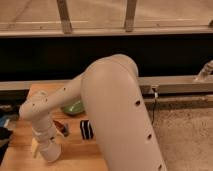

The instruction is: Place the ceramic cup over the eraser

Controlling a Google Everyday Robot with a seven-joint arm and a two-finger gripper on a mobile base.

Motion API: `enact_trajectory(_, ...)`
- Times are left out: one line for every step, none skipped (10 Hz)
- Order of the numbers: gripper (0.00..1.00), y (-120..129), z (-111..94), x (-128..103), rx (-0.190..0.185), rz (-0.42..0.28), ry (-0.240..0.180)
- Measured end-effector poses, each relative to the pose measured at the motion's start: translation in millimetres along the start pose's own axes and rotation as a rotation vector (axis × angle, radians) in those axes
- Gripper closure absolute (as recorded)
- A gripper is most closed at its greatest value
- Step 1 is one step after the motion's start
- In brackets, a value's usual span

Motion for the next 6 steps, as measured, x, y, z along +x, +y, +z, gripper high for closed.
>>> enact_trajectory(0.35, 2.5, 0.0, -1.5, 0.002, -0.002, 0.006)
enact_trajectory(0.45, 4.8, -0.3, -1.8, 0.003, -0.004, 0.013)
enact_trajectory(0.55, 5.9, -0.6, -1.7, 0.002, -0.003, 0.021)
enact_trajectory(0.65, 5.3, -0.4, -1.8, 0.004, -0.003, 0.026)
enact_trajectory(0.76, 6.3, -0.4, -1.8, 0.002, -0.003, 0.032)
enact_trajectory(0.85, 7.3, -0.6, -1.9, 0.002, -0.005, 0.035)
